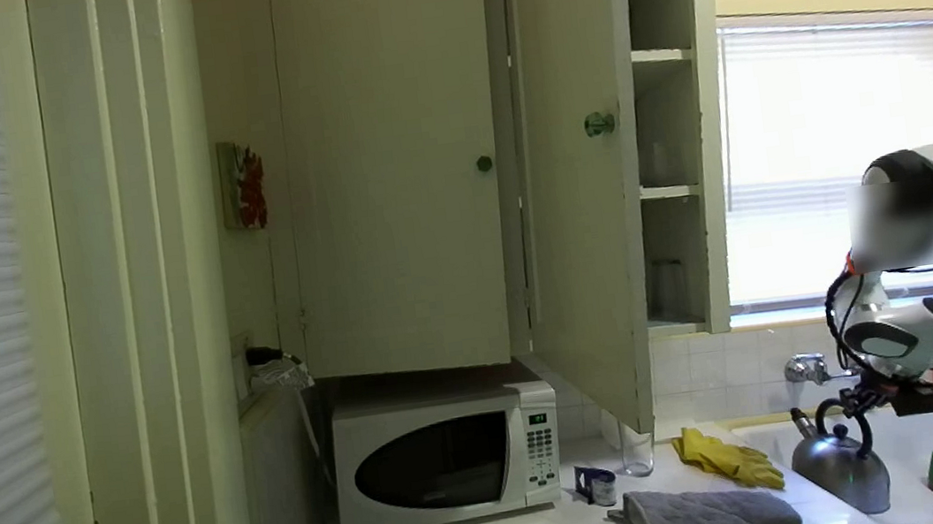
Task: Put the kettle in the sink
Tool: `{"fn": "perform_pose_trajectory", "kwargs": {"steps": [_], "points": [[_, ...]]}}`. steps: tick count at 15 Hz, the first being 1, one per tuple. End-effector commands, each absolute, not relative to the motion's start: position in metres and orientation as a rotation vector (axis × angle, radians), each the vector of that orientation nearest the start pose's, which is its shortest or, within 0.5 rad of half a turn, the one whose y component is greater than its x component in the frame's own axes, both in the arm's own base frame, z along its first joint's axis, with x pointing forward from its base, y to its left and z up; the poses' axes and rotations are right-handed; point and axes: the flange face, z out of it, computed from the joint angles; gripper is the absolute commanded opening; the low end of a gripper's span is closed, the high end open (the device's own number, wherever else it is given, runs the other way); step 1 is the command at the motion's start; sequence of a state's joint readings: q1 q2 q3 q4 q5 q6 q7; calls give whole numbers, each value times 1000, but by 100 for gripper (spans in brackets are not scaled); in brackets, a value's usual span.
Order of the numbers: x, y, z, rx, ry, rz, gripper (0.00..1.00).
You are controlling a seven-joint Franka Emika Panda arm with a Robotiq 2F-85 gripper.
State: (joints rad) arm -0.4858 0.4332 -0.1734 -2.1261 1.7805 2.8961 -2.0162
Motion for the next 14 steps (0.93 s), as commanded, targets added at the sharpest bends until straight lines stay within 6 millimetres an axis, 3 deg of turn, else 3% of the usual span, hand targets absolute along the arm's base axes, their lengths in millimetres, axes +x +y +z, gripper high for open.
{"fn": "perform_pose_trajectory", "kwargs": {"steps": [1,9,14], "points": [[400,-401,194,-3082,432,-1122,5],[393,-404,147,-3061,442,-1170,5],[387,-407,128,-3062,428,-1162,5]]}}
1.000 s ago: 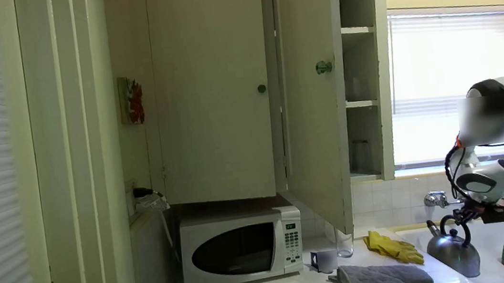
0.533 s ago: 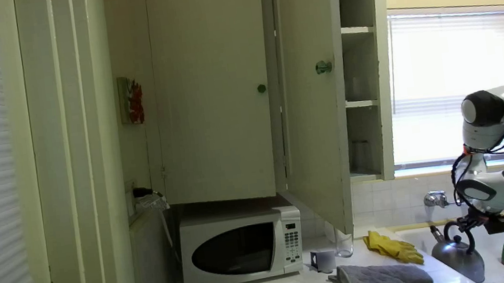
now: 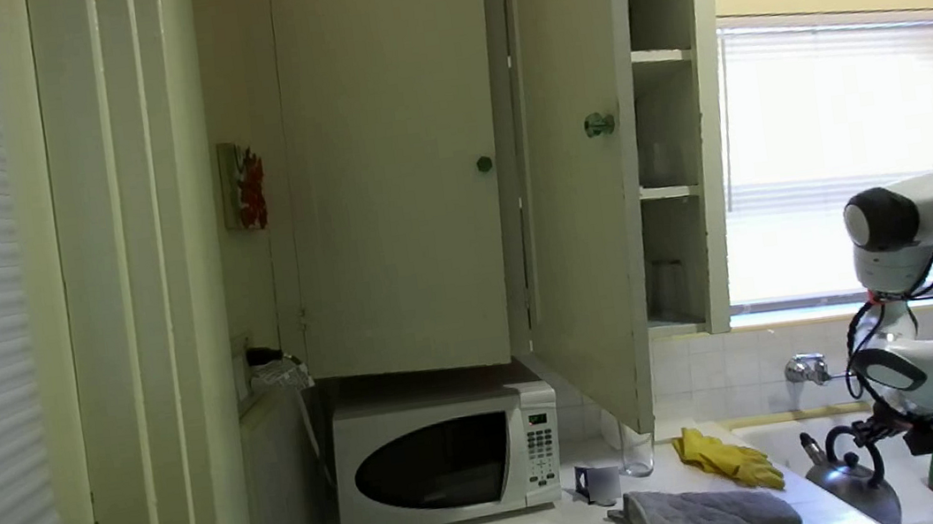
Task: Put the kettle in the sink
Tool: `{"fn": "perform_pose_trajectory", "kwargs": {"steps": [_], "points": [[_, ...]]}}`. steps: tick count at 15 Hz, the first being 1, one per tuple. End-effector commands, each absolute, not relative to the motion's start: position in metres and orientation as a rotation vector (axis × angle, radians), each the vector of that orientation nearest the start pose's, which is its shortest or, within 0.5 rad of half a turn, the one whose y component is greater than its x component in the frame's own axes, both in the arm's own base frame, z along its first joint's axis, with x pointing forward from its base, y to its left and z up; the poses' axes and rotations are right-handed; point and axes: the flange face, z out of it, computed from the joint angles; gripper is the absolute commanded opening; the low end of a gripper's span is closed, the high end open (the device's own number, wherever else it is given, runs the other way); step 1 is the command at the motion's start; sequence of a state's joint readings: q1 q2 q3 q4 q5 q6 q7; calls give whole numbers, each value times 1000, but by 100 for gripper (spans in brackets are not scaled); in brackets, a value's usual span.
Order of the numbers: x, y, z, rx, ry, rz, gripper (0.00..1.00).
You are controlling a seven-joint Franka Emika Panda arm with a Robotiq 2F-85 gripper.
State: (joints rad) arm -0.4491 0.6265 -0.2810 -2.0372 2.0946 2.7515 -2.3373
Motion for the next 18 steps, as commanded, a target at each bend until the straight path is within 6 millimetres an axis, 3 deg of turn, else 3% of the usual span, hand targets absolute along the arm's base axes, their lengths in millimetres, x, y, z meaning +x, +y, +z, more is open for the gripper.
{"fn": "perform_pose_trajectory", "kwargs": {"steps": [1,6,7,8,16,17,18], "points": [[386,-408,127,-3063,422,-1169,5],[384,-410,122,-3076,425,-1154,5],[383,-409,122,-3080,423,-1146,25],[383,-409,121,-3083,421,-1139,7],[387,-404,116,-3123,373,-1114,5],[388,-404,118,-3133,375,-1113,47],[388,-404,120,-3138,379,-1110,48]]}}
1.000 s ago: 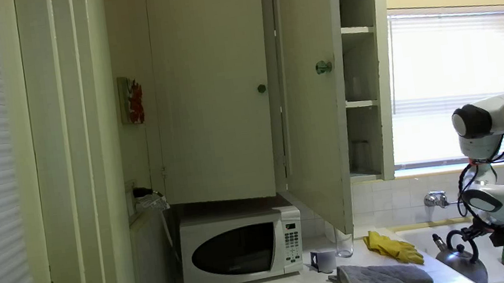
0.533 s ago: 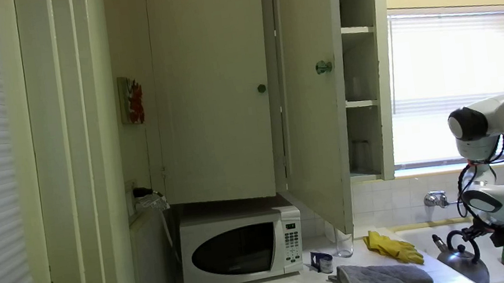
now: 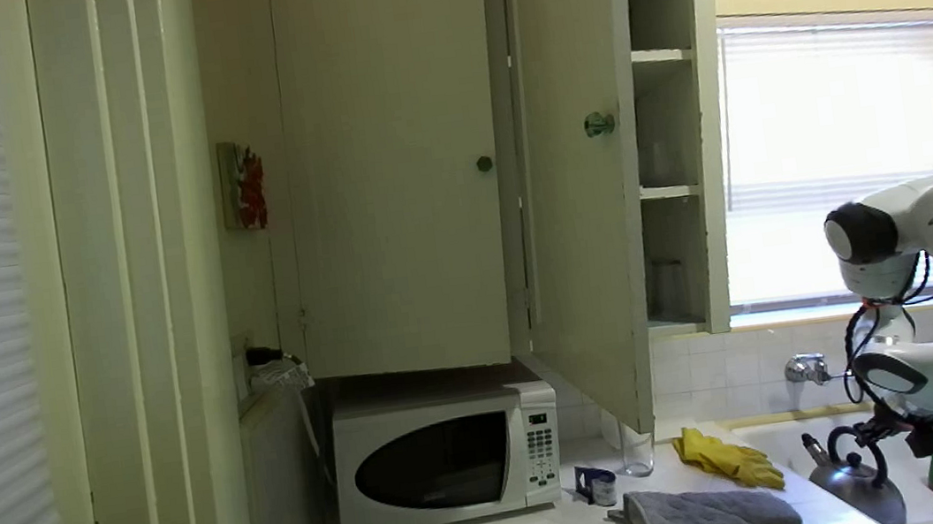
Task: Put the kettle in the sink
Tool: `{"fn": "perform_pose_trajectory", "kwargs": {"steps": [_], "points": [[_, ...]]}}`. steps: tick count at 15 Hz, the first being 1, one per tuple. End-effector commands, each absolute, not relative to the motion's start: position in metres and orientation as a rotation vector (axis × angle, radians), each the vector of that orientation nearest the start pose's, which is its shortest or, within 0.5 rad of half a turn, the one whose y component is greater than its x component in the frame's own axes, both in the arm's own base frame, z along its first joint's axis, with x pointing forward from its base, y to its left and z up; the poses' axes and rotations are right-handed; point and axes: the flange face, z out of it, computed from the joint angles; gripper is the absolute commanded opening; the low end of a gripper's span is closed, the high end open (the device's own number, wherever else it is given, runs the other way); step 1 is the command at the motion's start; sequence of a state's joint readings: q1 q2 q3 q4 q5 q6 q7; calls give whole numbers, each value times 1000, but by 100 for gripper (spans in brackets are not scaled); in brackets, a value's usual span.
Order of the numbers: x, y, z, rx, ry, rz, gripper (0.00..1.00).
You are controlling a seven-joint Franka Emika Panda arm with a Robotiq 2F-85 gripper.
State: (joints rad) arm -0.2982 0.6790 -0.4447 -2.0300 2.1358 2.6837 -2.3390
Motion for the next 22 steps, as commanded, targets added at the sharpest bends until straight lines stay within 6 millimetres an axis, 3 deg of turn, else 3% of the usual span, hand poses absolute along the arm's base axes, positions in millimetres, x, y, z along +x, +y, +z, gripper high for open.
{"fn": "perform_pose_trajectory", "kwargs": {"steps": [1,7,14,16,20,22], "points": [[389,-403,122,-3148,381,-1106,54],[396,-400,151,-3227,402,-1028,99],[394,-400,171,-3321,494,-906,100],[392,-394,183,-3328,451,-856,100],[387,-371,213,-3303,483,-781,100],[370,-350,212,-3255,541,-709,100]]}}
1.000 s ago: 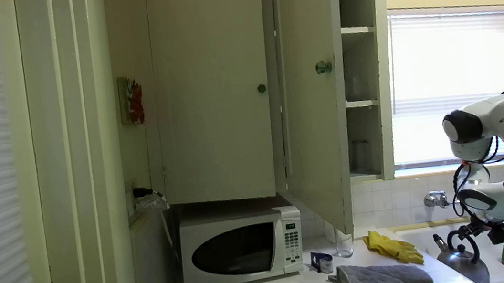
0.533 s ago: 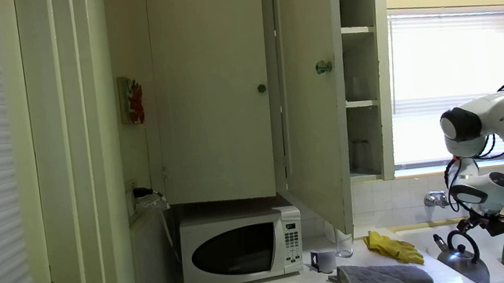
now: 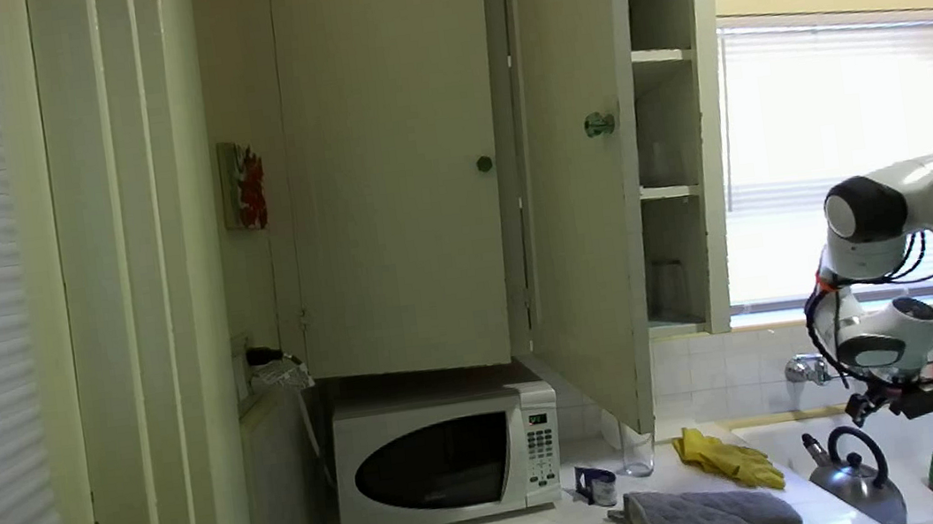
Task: Put the kettle in the sink
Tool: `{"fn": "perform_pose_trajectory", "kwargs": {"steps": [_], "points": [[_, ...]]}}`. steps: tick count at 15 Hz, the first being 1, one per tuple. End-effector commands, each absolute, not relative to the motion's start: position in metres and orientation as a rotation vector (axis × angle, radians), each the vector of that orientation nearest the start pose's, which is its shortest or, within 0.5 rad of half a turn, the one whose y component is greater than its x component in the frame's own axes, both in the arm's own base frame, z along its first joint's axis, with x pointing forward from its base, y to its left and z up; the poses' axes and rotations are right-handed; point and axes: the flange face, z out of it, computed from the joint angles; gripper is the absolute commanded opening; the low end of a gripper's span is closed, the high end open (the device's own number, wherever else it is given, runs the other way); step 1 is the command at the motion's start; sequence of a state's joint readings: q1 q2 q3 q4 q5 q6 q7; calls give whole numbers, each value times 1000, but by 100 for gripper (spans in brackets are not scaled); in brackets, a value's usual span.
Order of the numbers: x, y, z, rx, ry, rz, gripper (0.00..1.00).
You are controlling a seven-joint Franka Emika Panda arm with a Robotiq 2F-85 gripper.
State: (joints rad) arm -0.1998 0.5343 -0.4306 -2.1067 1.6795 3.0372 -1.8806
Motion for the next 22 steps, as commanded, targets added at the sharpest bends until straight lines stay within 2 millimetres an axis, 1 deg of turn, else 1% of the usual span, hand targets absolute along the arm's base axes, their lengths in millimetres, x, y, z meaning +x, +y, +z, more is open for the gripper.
{"fn": "perform_pose_trajectory", "kwargs": {"steps": [1,3,5,7,9,11,14,16,17,18,19,20,21,22], "points": [[362,-340,210,-3215,561,-678,100],[350,-325,203,-3142,598,-599,100],[346,-314,200,-3061,609,-531,100],[350,-313,209,-3001,623,-489,100],[361,-322,231,-2954,632,-466,100],[376,-331,259,-2923,623,-441,100],[396,-348,315,-2953,524,-444,100],[407,-353,355,-2979,409,-418,100],[411,-353,372,-2984,341,-390,100],[413,-349,393,-2987,254,-351,100],[415,-341,398,-2947,176,-300,100],[417,-335,412,-2932,121,-253,100],[418,-330,420,-2898,63,-205,100],[419,-326,424,-2864,1,-168,100]]}}
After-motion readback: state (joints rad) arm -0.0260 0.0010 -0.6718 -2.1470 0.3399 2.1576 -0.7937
